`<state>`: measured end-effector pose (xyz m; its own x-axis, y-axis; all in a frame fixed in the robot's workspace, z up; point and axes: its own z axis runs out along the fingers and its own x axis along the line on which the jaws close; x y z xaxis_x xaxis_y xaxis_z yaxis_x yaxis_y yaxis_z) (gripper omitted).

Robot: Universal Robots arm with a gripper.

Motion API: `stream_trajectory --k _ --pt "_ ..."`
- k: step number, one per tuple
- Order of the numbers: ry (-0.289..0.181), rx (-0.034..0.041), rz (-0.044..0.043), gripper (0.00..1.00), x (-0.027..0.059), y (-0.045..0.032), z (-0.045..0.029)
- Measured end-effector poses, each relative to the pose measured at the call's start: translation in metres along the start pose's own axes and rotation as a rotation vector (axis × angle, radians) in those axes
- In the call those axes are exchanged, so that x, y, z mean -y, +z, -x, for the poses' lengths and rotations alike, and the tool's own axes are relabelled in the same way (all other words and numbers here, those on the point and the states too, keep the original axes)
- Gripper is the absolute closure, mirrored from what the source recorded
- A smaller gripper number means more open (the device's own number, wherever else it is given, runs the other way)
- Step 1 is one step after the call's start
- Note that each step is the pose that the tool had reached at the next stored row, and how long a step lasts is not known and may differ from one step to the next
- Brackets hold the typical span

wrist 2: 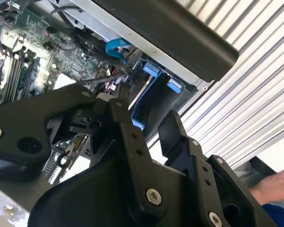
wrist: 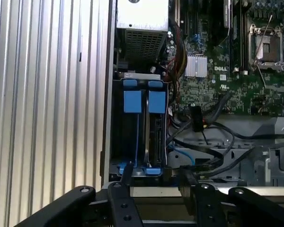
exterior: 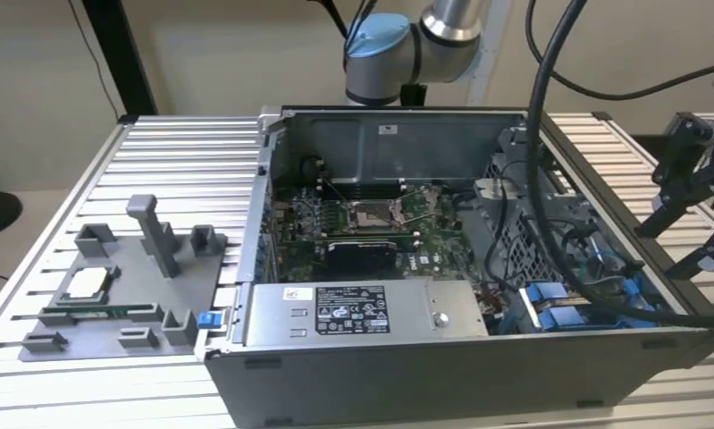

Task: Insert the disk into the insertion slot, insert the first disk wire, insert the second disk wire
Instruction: 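Insert the first disk wire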

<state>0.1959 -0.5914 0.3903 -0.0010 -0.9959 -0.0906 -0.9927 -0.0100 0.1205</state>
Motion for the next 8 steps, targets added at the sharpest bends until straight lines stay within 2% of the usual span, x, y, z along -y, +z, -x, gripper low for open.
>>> stream_trajectory --k 1,3,8 --pt "-0.001 -0.0001 -0.0095 0.00 -0.0028 0.0004 0.0006" --pt "-0.002 -0.0001 -0.0214 0.00 -0.0090 0.0012 0.0013" --pt "-0.004 -0.0003 -0.0437 0.00 -0.0219 0.0031 0.0048"
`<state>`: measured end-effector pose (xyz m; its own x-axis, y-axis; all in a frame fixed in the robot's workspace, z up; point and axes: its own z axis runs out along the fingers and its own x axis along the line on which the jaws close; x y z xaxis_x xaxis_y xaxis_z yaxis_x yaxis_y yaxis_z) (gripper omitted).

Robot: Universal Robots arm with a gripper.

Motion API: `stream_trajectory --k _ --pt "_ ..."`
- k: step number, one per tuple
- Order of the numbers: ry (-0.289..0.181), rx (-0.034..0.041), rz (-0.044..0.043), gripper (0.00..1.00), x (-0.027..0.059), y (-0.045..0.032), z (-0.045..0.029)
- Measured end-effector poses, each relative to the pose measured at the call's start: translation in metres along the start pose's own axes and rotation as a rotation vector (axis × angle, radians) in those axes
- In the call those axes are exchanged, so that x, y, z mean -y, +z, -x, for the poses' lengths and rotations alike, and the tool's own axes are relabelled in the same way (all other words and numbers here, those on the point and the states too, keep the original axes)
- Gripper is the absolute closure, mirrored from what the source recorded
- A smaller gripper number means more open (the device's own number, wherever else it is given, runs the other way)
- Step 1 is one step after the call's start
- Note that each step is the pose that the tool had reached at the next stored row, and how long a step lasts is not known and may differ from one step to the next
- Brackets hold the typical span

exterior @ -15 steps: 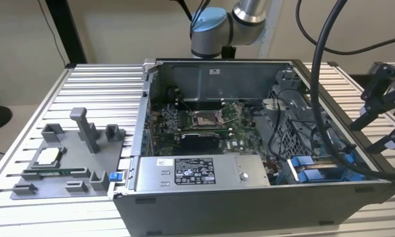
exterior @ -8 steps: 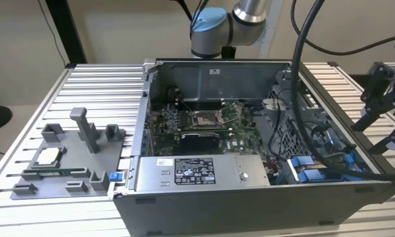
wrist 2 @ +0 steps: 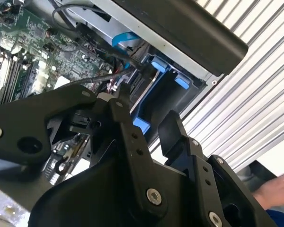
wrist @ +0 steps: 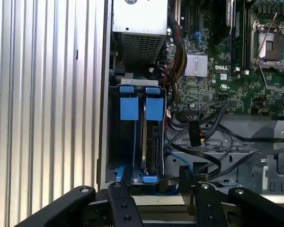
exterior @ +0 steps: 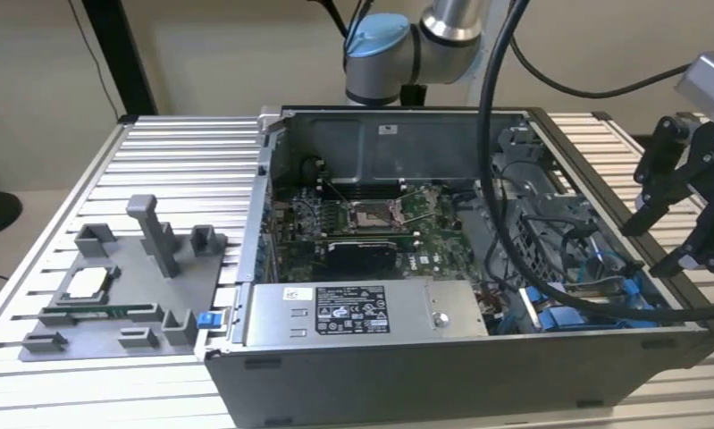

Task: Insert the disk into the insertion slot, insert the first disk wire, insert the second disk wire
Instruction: 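Insert the first disk wire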

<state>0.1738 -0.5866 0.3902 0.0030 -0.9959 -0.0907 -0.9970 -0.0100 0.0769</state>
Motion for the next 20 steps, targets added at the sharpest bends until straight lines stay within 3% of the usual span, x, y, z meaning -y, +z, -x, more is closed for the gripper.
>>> stream_trajectory --k 5,11,20 --pt "-0.001 -0.0003 -0.0109 0.00 -0.0047 -0.0005 0.0080" --pt "-0.001 -0.0001 -0.0141 0.00 -0.0156 -0.0001 0.0176" --pt "-0.002 -0.0004 -0.0212 0.00 -0.0339 -0.0020 0.0208"
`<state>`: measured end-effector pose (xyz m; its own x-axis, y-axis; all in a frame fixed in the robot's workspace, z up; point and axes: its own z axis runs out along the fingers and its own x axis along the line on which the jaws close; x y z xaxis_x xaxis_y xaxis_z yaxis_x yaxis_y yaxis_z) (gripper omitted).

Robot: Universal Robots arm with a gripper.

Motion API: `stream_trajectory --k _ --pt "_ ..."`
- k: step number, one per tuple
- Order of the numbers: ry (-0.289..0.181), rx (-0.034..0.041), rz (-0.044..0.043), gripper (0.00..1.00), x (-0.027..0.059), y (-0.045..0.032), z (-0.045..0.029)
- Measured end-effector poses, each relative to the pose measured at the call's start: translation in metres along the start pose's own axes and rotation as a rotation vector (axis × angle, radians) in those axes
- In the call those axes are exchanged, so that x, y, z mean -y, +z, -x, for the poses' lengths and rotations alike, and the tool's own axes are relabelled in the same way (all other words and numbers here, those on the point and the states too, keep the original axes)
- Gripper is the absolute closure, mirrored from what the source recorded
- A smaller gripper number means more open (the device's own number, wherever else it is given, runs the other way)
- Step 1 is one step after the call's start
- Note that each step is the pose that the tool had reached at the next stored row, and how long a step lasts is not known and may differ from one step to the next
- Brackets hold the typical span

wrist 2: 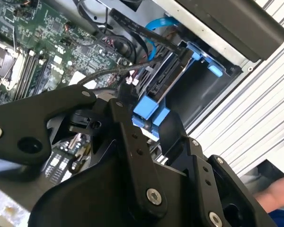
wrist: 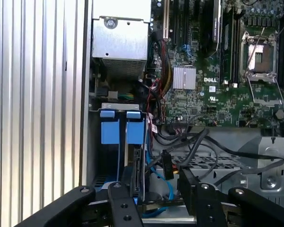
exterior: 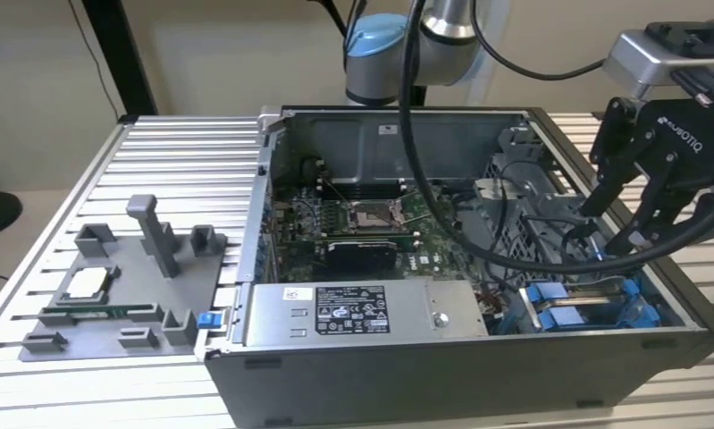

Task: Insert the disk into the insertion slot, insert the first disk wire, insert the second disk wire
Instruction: 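Insert the first disk wire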

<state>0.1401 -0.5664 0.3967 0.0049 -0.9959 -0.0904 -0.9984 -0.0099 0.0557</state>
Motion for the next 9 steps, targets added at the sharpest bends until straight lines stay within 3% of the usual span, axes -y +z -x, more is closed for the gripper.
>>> stream_trajectory --k 9 --pt "0.000 0.0002 -0.0045 0.00 -0.0034 -0.0003 0.0001"
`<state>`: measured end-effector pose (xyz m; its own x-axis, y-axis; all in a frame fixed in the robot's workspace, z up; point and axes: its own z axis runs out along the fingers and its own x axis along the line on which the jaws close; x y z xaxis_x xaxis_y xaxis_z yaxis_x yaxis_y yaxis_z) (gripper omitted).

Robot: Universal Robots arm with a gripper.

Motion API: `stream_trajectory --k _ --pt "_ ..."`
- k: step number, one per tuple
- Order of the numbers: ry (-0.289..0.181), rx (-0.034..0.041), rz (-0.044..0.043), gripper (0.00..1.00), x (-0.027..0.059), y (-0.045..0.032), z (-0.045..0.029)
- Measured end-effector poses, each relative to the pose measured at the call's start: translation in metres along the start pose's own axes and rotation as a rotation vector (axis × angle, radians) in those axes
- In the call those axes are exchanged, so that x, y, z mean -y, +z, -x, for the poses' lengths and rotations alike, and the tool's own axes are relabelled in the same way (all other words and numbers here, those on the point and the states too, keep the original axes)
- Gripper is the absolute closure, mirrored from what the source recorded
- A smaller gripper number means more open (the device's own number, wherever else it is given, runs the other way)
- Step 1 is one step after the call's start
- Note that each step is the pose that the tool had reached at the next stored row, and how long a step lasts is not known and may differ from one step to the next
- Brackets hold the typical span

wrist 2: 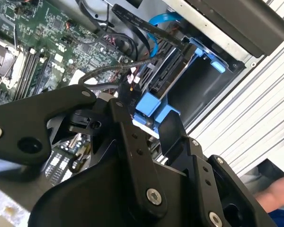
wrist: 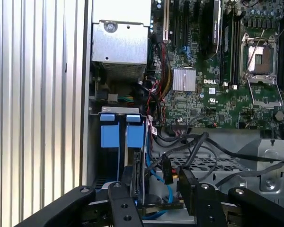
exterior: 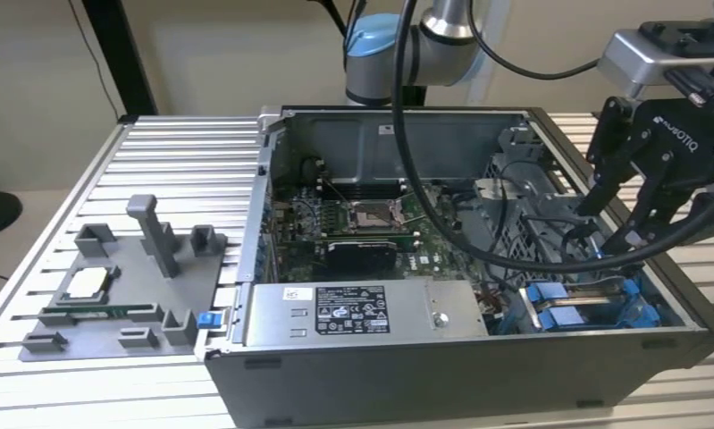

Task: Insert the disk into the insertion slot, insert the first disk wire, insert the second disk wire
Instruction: 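Insert the first disk wire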

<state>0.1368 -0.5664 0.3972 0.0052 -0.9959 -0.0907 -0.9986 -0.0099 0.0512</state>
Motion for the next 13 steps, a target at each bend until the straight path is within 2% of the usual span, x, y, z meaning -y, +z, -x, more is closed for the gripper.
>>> stream_trajectory --k 13 --pt "-0.004 0.0002 0.0004 0.00 -0.0048 0.0017 -0.0001"
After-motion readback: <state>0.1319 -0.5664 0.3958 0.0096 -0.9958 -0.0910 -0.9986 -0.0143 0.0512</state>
